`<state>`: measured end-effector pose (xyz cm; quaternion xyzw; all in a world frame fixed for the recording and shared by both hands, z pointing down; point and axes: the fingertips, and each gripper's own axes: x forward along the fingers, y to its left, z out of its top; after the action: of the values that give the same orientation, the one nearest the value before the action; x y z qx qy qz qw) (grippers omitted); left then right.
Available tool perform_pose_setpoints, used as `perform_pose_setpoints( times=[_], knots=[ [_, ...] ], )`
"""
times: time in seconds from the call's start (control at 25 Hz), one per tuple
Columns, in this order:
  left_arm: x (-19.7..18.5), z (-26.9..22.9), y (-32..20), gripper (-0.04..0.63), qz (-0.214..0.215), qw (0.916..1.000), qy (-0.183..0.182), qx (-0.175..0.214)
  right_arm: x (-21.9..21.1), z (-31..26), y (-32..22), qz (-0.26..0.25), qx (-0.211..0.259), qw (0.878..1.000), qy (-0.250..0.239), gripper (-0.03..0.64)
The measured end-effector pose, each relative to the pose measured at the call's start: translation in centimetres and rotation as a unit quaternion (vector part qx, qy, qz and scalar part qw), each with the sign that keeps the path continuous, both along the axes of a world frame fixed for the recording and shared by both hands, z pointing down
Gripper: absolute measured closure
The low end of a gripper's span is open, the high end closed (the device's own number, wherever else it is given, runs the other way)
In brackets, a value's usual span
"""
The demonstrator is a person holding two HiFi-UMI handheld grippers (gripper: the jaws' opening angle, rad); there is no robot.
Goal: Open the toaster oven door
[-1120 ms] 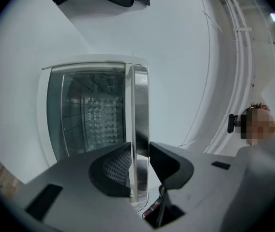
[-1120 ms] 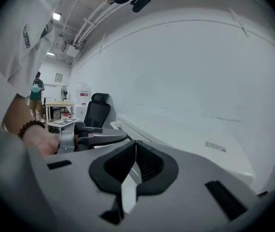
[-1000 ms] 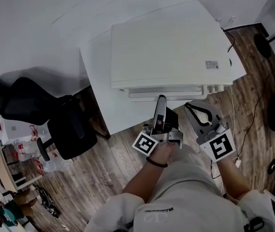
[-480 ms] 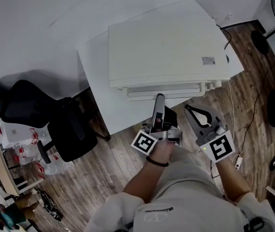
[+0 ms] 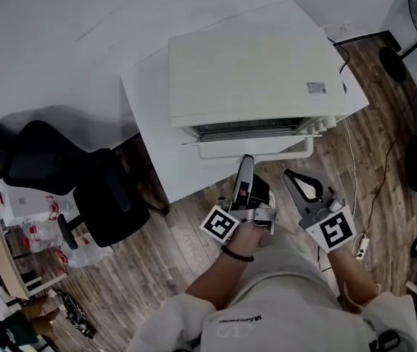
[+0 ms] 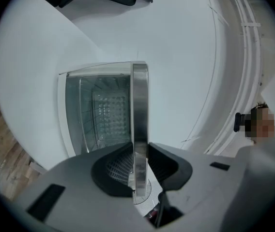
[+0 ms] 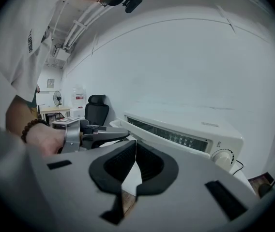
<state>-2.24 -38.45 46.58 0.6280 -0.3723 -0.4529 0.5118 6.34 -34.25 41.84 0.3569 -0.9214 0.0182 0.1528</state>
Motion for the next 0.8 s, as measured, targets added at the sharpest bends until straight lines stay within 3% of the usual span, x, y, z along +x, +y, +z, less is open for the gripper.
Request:
perform_pose_setpoints(
  times=[0.8],
  knots=[
    [0.1,4.2,6.1,0.495,0.075,0.9949,-0.044,-0.05,-0.9,4.4,5.3,0.01,-0.064,0.998,0.009,0.598]
  ],
)
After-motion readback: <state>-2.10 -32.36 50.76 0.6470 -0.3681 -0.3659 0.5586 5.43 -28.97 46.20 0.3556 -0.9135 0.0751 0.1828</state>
